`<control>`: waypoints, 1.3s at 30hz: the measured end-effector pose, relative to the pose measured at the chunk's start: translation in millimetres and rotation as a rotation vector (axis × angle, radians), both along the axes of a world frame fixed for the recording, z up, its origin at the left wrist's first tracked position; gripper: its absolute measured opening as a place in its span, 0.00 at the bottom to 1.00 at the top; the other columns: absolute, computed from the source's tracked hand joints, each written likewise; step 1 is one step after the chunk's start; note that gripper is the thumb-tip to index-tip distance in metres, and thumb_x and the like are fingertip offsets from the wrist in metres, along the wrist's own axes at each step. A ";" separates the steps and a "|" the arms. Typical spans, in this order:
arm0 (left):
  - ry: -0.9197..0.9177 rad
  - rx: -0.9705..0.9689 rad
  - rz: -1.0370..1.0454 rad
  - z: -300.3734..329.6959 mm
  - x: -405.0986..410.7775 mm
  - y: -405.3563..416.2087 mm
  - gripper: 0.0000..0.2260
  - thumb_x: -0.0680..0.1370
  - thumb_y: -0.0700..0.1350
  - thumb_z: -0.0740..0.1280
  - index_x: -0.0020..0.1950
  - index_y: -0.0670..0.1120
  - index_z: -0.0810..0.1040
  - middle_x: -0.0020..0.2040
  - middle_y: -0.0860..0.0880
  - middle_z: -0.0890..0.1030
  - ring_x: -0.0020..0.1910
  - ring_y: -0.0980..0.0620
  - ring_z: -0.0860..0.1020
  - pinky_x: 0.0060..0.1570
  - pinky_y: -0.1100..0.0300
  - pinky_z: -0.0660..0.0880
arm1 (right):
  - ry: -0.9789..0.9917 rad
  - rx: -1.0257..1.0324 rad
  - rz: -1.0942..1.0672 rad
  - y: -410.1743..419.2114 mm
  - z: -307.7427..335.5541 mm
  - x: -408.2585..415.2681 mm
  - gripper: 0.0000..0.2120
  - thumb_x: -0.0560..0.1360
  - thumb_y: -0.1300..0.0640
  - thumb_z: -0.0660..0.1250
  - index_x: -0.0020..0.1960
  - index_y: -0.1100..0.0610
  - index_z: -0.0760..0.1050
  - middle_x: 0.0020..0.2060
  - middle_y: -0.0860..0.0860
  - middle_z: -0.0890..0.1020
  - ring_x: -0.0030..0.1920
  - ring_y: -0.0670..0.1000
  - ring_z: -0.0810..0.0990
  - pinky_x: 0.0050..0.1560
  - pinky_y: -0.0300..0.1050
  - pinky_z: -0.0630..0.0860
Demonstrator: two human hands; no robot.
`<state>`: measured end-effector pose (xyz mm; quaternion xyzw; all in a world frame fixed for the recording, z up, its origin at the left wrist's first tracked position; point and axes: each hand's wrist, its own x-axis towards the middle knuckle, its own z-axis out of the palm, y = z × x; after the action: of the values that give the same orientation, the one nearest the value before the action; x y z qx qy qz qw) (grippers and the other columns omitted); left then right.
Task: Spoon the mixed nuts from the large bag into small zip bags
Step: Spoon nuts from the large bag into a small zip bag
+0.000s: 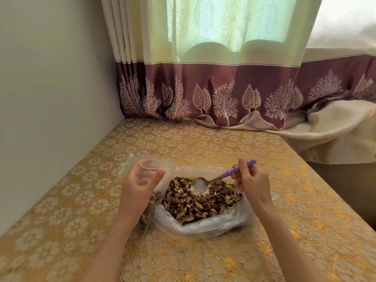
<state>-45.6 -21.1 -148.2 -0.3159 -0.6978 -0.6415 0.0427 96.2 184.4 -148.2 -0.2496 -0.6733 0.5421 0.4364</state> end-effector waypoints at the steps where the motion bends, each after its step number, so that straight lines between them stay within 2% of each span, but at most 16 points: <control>1: 0.002 -0.005 0.002 -0.1 -0.1 0.1 0.36 0.59 0.74 0.66 0.59 0.53 0.74 0.43 0.62 0.81 0.43 0.67 0.79 0.39 0.75 0.73 | 0.002 0.006 0.014 -0.1 0.1 0.6 0.18 0.81 0.53 0.59 0.37 0.61 0.77 0.32 0.60 0.83 0.24 0.47 0.74 0.22 0.35 0.68; 7: 0.019 -0.017 0.012 -0.5 0.8 0.4 0.31 0.60 0.73 0.65 0.57 0.57 0.73 0.44 0.67 0.80 0.44 0.67 0.79 0.40 0.75 0.73 | -0.029 0.010 0.118 -0.2 0.4 3.1 0.19 0.81 0.53 0.57 0.38 0.63 0.75 0.32 0.56 0.84 0.25 0.50 0.73 0.24 0.36 0.68; 10: 0.021 -0.014 0.018 -0.2 1.2 0.8 0.32 0.60 0.74 0.66 0.56 0.57 0.74 0.44 0.62 0.82 0.44 0.67 0.79 0.39 0.75 0.73 | -0.058 0.010 0.126 -2.7 -2.7 2.1 0.20 0.81 0.53 0.58 0.35 0.61 0.76 0.31 0.55 0.84 0.24 0.50 0.73 0.23 0.35 0.67; 16: 0.018 -0.016 0.000 1.6 3.3 0.8 0.32 0.59 0.73 0.66 0.56 0.57 0.74 0.43 0.60 0.81 0.42 0.67 0.79 0.37 0.75 0.73 | -0.038 -0.101 0.135 -6.2 -4.8 1.7 0.19 0.80 0.52 0.61 0.35 0.62 0.77 0.29 0.55 0.84 0.22 0.47 0.75 0.21 0.35 0.70; 23: 0.023 -0.039 0.002 0.8 2.9 0.4 0.24 0.64 0.64 0.69 0.56 0.56 0.74 0.42 0.59 0.82 0.41 0.66 0.80 0.36 0.75 0.73 | -0.057 -0.151 0.195 -10.4 -5.6 -0.6 0.21 0.80 0.53 0.61 0.33 0.61 0.78 0.31 0.58 0.84 0.24 0.49 0.76 0.22 0.36 0.71; 28: 0.004 -0.036 -0.007 -0.7 1.3 0.5 0.24 0.64 0.60 0.69 0.57 0.54 0.74 0.42 0.59 0.82 0.43 0.65 0.80 0.40 0.74 0.74 | -0.044 -0.136 0.108 -9.5 -4.8 0.4 0.20 0.80 0.52 0.61 0.34 0.63 0.78 0.29 0.56 0.84 0.23 0.49 0.76 0.23 0.36 0.72; 39: 0.038 -0.050 -0.017 0.5 1.9 0.7 0.26 0.64 0.61 0.69 0.59 0.52 0.74 0.45 0.56 0.81 0.42 0.66 0.80 0.38 0.75 0.73 | 0.027 -0.103 -0.037 -10.1 2.1 1.2 0.20 0.80 0.53 0.61 0.32 0.61 0.77 0.25 0.52 0.81 0.21 0.46 0.74 0.19 0.35 0.69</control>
<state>-43.7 -20.4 -147.8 -0.3347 -0.7101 -0.6180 0.0425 97.4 174.3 -146.1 -0.2770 -0.6339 0.5710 0.4420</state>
